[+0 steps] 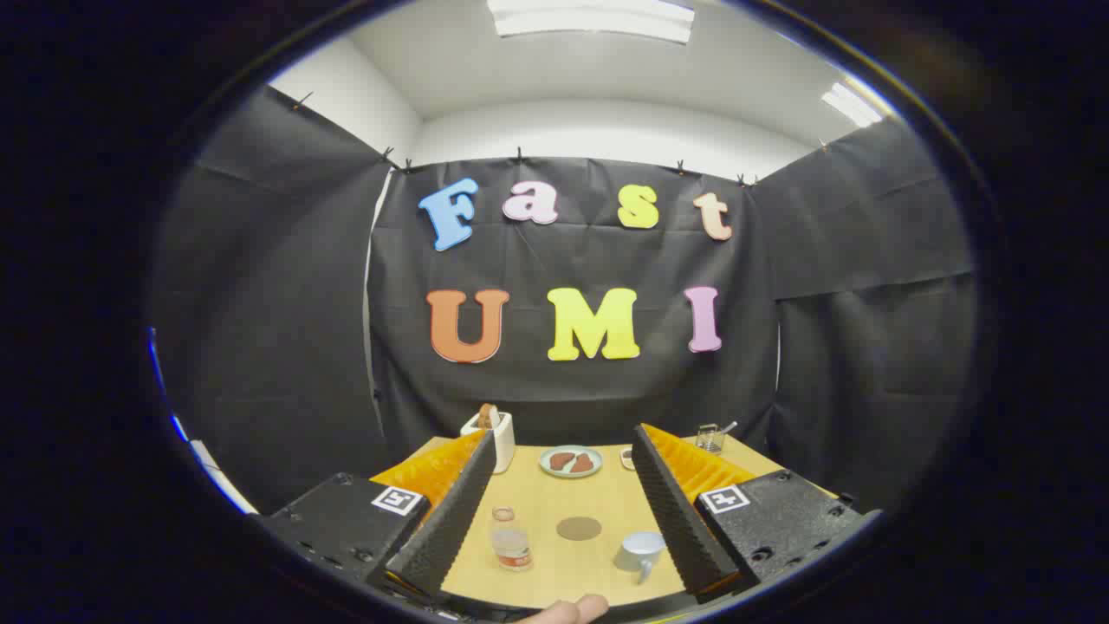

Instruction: Take the bottle from table, then pour the juice into the cup, finally place the bottle on the coaster

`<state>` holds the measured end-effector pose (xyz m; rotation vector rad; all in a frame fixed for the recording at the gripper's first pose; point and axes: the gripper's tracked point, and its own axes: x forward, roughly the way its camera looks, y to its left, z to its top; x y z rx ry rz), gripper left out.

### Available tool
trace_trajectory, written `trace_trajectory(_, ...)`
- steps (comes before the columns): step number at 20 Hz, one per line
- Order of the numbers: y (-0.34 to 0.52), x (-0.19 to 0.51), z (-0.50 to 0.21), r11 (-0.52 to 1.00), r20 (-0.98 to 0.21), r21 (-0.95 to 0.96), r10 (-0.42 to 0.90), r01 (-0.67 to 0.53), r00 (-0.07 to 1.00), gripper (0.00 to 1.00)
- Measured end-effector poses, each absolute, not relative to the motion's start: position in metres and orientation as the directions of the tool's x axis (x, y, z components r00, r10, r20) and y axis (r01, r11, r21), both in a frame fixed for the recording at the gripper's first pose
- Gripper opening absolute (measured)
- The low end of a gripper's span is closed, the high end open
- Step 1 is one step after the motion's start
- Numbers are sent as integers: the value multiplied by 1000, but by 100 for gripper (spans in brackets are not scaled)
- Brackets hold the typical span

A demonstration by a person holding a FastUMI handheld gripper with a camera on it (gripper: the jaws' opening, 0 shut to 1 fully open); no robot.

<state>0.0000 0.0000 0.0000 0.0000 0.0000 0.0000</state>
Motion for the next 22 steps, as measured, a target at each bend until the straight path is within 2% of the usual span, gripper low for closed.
trace_trajectory(14, 23, 13, -50, 1000, -26, 25, 16, -16, 1000, 100)
trace_trajectory(22, 38, 25, -103, 999, -55, 26, 35, -33, 998, 100)
